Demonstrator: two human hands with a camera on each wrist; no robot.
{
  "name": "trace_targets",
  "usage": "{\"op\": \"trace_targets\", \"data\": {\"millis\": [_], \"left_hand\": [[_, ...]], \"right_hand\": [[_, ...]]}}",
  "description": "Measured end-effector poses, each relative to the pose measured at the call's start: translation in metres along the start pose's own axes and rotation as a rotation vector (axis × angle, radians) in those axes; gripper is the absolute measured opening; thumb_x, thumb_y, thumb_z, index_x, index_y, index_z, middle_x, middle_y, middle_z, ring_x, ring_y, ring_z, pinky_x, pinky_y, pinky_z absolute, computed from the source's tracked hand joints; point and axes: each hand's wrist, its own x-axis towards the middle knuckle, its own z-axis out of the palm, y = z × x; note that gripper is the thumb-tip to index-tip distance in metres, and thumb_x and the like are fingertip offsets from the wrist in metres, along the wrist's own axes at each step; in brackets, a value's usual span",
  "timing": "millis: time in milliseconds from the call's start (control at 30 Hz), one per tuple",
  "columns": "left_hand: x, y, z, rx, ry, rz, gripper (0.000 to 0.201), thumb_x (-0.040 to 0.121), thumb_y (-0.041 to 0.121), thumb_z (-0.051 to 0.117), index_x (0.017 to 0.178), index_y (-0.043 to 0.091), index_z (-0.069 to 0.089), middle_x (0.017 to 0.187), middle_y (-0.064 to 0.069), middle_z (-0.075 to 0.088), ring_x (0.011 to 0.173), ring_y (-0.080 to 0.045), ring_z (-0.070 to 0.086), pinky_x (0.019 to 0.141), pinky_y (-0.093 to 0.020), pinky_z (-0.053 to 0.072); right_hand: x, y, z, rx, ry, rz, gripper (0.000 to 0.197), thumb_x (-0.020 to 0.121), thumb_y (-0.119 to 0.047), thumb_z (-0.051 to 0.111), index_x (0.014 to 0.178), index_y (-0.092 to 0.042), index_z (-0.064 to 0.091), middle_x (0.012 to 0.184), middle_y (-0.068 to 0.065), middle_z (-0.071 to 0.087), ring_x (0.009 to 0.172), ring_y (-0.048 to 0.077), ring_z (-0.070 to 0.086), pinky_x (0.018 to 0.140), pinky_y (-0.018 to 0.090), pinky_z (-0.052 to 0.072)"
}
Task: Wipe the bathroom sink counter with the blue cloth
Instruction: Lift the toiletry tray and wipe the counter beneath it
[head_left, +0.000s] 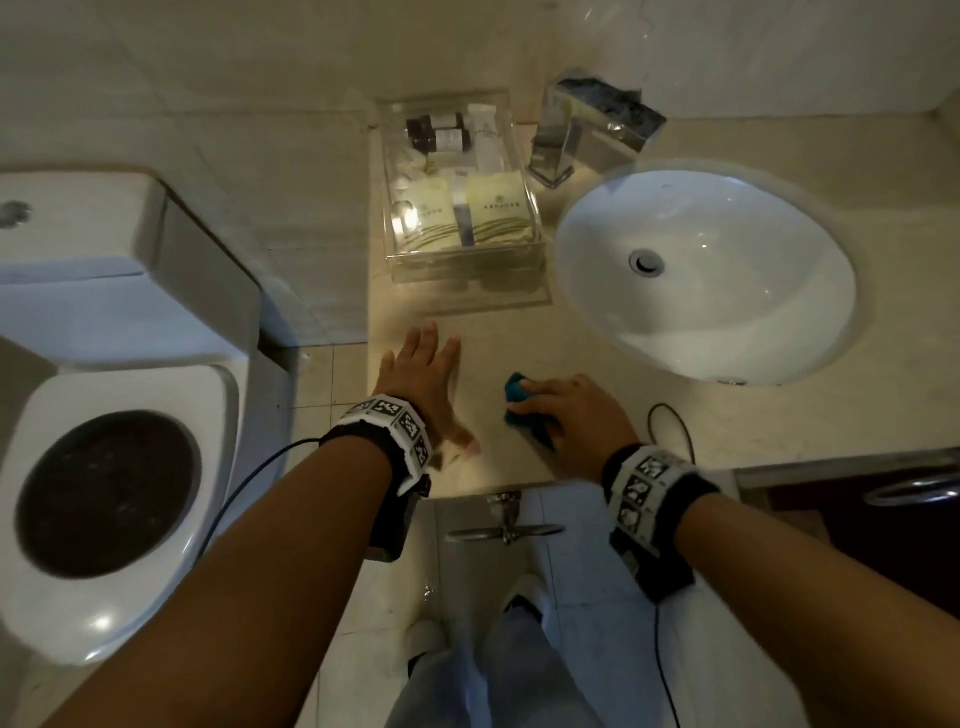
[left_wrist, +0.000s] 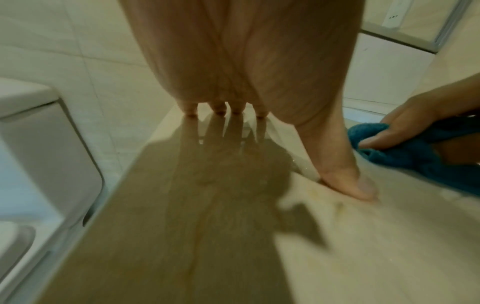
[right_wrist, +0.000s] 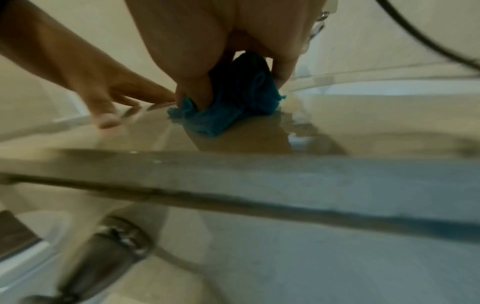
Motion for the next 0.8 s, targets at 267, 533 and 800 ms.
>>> {"op": "trace_targets", "data": {"millis": [267, 533, 800], "left_hand": [[-0.019, 0.001, 0.012, 0.068, 0.041, 0.07, 0.138, 0.054, 0.072, 0.072, 0.15, 0.014, -0.008, 0.157, -0.013, -0.015, 0.145, -0.033, -0.009, 0.119, -0.047, 0.008], [-0.019, 0.003, 0.018, 0.049, 0.035, 0.051, 0.144, 0.05, 0.068, 0.078, 0.15, 0.017, -0.013, 0.156, -0.01, -0.022, 0.145, -0.032, -0.015, 0.117, -0.049, 0.003], [-0.018, 0.004, 0.018, 0.03, 0.052, 0.033, 0.144, 0.049, 0.069, 0.078, 0.15, 0.018, -0.011, 0.157, -0.009, -0.019, 0.145, -0.03, -0.012, 0.118, -0.05, 0.006]], "right_hand": [[-0.037, 0.083, -0.02, 0.013, 0.323, 0.671, 0.041, 0.083, -0.006, 0.054, 0.122, -0.021, 0.06, 0.118, 0.019, 0.063, 0.106, 0.043, 0.054, 0.096, 0.045, 0.046], [-0.005, -0.004, 0.035, 0.136, 0.279, 0.2, 0.034, 0.079, -0.004, 0.058, 0.107, -0.021, 0.07, 0.122, 0.009, 0.063, 0.102, 0.035, 0.061, 0.091, 0.045, 0.05], [-0.042, 0.043, -0.023, 0.064, 0.349, 0.562, 0.035, 0.087, -0.008, 0.054, 0.12, -0.014, 0.062, 0.128, 0.016, 0.058, 0.114, 0.036, 0.056, 0.106, 0.034, 0.038]]}}
